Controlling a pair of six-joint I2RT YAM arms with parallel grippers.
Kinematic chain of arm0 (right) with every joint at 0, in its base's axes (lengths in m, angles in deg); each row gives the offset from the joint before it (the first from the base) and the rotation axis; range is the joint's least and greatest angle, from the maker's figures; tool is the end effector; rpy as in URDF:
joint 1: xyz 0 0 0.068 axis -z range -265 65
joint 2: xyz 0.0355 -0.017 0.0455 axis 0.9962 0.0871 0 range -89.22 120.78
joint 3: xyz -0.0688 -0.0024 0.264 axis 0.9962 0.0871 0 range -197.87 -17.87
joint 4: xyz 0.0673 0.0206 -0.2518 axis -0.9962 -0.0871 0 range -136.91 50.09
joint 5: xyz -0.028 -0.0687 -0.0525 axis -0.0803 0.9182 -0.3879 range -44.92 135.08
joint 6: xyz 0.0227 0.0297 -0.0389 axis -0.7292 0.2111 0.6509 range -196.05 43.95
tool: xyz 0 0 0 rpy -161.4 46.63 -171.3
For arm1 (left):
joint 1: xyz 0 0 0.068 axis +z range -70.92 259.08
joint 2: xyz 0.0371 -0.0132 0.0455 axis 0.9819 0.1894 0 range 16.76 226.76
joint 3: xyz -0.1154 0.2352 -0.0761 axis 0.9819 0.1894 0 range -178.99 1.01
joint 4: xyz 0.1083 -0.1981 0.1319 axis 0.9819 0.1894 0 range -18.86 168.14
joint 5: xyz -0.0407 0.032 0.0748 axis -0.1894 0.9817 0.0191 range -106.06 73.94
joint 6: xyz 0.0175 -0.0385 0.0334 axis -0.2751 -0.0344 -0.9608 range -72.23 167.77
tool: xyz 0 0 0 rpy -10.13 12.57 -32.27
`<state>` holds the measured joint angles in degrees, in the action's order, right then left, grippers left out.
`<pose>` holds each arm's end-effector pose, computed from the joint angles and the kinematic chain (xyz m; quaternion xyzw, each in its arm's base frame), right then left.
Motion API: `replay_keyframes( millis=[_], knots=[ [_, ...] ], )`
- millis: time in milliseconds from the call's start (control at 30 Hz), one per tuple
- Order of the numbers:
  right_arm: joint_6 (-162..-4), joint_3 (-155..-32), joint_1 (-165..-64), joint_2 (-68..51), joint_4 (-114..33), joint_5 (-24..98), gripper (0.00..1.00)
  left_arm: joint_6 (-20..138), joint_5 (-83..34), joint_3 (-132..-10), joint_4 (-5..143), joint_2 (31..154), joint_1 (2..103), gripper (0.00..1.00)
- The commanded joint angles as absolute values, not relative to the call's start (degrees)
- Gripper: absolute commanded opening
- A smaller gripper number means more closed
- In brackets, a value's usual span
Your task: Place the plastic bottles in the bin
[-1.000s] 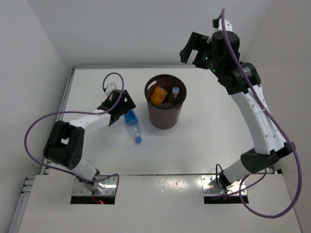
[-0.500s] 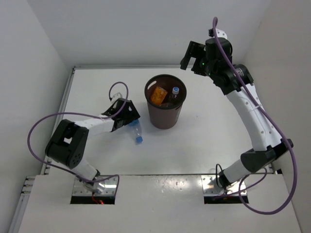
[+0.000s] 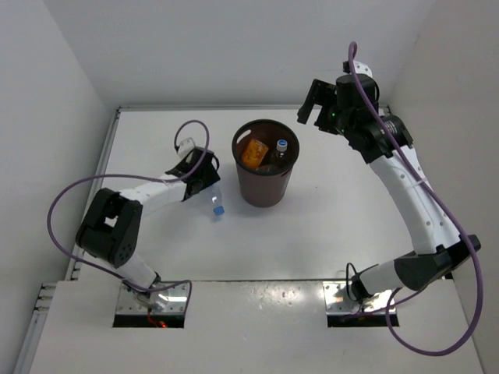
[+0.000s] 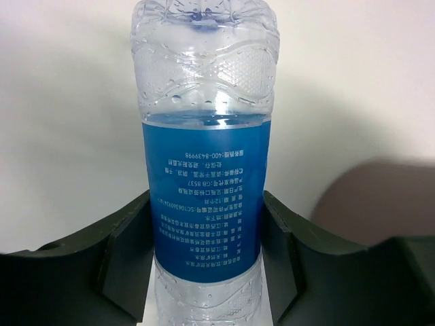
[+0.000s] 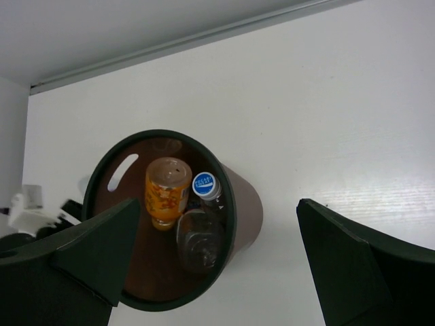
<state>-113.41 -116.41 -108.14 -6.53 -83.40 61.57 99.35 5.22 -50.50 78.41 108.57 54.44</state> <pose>0.2812 0.1092 0.4498 0.1785 0.8310 0.1521 0.5045 0.3021 -0.1242 0.1856 -0.2783 0.8755 -0.0841 0.3861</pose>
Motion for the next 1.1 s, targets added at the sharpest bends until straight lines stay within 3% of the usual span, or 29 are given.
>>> replay_keyframes(
  millis=[0,200,367,533,733,967,1067],
  knots=[
    [-114.3,-116.8,-107.2,-6.9,-80.8,61.7,1.00,95.2,18.1,-61.2,79.0,106.2,56.0,0.46],
    [-114.3,-117.4,-106.0,-5.8,-80.8,61.7,1.00,93.4,21.3,-75.0,74.6,103.9,61.2,0.46],
    [-114.3,-115.5,-104.2,-6.6,-80.9,61.2,1.00,89.9,8.4,-84.9,65.1,104.4,61.2,0.46],
    [-114.3,-116.1,-102.4,-6.5,-80.3,59.7,1.00,85.8,3.7,-88.5,60.9,104.9,53.3,0.47],
    [-115.4,-115.5,-100.6,-5.4,-78.6,55.9,1.00,78.2,3.3,-82.1,57.5,102.1,41.1,0.51],
    [-115.9,-113.1,-99.4,-6.6,-78.1,54.2,1.00,74.1,3.6,-72.4,56.4,100.3,39.6,0.59],
    [-115.9,-112.4,-98.8,-7.2,-78.1,53.7,1.00,73.6,3.0,-70.4,55.7,100.3,38.4,0.68]
  ],
)
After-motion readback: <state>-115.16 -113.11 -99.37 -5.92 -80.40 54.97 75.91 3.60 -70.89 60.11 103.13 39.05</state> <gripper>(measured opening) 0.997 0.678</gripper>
